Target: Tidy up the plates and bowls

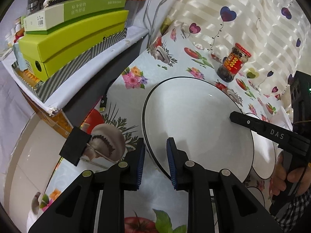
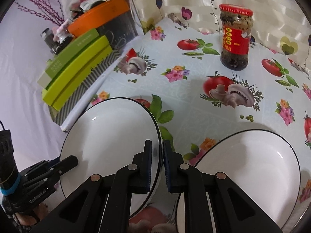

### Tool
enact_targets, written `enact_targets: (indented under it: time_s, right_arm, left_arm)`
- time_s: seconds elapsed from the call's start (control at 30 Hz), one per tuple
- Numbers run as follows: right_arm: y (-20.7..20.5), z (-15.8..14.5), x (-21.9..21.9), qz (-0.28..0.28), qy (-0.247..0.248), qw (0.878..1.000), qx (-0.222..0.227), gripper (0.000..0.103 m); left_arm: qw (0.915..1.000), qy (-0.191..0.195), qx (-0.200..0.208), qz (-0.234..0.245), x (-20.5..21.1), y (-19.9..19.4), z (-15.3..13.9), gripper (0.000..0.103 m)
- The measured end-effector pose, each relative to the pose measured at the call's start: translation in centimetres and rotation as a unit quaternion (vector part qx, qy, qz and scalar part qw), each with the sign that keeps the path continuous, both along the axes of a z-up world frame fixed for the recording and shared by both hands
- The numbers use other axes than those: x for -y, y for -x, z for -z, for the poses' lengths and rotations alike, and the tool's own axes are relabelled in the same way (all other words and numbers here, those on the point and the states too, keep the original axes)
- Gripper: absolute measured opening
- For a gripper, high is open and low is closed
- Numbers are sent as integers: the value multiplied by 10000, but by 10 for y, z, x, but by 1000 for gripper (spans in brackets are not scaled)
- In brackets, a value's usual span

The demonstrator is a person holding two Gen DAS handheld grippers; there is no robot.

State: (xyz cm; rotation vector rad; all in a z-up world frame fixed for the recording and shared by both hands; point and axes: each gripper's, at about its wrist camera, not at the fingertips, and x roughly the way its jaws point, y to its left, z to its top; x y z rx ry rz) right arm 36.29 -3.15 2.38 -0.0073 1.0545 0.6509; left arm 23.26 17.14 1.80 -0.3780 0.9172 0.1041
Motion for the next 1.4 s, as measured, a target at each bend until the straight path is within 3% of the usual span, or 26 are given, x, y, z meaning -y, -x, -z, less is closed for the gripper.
enact_targets:
  time_s: [0.37,0.83,1.4]
  right_arm:
    - [36,-22,24,120,-111,9998,88,13]
    - [114,-41,83,555,-125,9983,123,13]
    - [178,-19,127,861,-57,9963,-53,12]
  left_arm:
    - [9996,-49,220,179,15,26,-24,23]
    - [9978,-25,274,596,57,68,-35,23]
    - [9950,-115,-63,988,95,104,-13,23]
